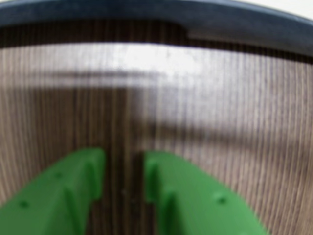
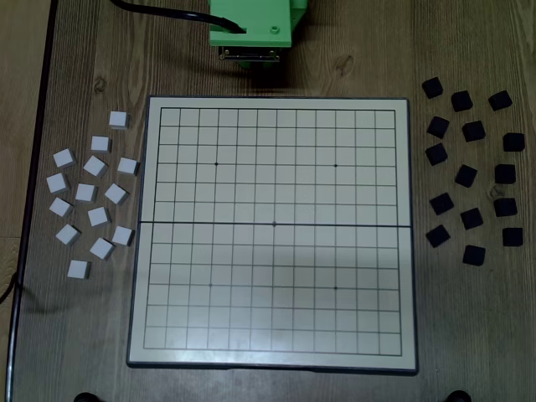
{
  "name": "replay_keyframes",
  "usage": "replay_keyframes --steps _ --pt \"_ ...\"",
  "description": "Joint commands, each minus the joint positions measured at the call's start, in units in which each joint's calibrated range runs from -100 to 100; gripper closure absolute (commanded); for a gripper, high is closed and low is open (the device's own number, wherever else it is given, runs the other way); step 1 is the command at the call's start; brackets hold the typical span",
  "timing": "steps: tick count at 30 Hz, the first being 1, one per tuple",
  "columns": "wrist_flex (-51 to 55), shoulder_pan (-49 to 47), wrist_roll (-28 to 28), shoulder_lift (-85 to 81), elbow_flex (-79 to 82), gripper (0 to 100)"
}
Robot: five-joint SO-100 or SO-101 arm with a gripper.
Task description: Grasp a White stone and put it on the board on position (0,0).
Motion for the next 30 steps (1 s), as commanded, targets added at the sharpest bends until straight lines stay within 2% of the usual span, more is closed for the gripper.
replay_keyframes --steps 1,5,12,22,23,25,28,30 --pt "3.85 0.48 -0.15 0.72 0.71 92" --pt "3.85 0.75 0.39 0.72 0.71 92" --pt "3.43 8.13 2.74 0.63 0.71 92" --pt "3.52 5.58 2.25 0.63 0.71 92" --pt "3.52 5.58 1.76 0.63 0.71 91" --pt "3.93 7.94 -2.1 0.88 0.71 82" --pt "3.85 11.68 -2.78 0.55 0.71 83" --pt "3.85 12.86 -0.54 0.55 0.71 82"
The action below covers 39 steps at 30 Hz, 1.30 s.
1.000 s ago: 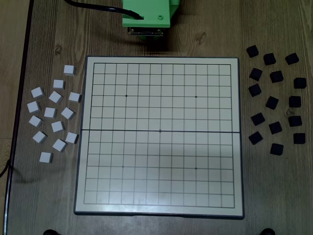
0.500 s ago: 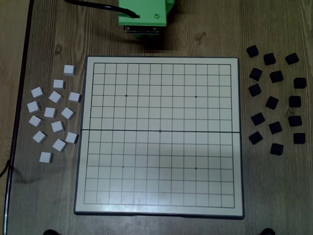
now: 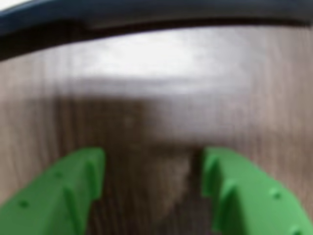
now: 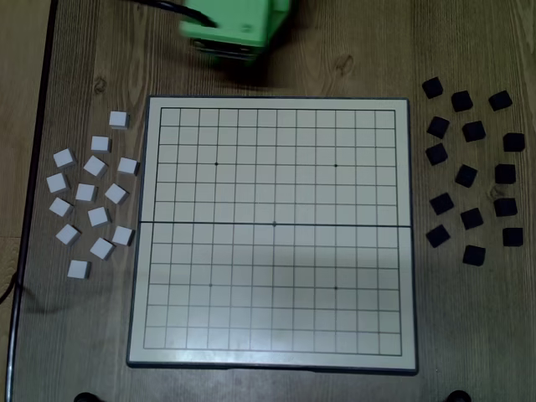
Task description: Grasp a White stone and put it on the board on position (0,0).
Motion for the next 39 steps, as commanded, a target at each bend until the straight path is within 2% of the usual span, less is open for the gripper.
replay_keyframes --steps 1,2,4,7,11,16,22,31,39 --pt "3.53 0.83 0.59 0.91 0.62 85" --pt "3.53 0.55 -0.05 1.0 0.62 91" --pt "3.78 2.83 -3.32 2.27 0.62 94" --pt "2.62 7.02 -0.63 1.0 0.04 94" --pt "-0.61 13.48 0.83 18.55 -10.78 94" --pt "-3.17 21.04 4.98 49.91 -35.03 93" --pt "-9.2 23.77 8.79 68.74 -51.85 92" --pt "-12.59 25.77 13.24 85.78 -69.62 89" --pt "-15.07 25.59 15.87 90.02 -71.65 88"
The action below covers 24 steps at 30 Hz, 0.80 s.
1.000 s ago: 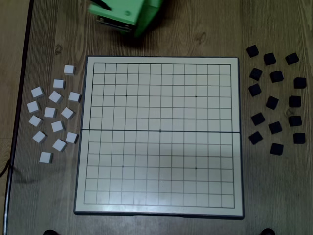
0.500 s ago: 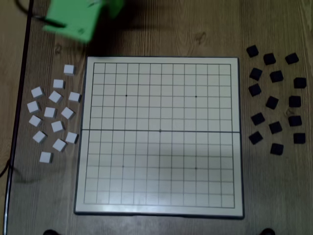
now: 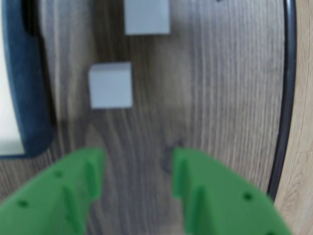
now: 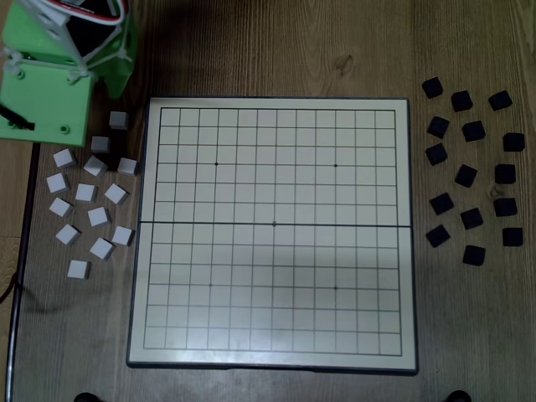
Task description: Grasp a White stone and put it on the board on position (0,0).
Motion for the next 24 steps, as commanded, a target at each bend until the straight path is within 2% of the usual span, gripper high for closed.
replay_keyframes --steps 1,24 --pt "-1.35 -0.58 0.98 0.39 -4.6 88" --pt "-5.32 -2.58 -0.1 5.06 -2.47 87"
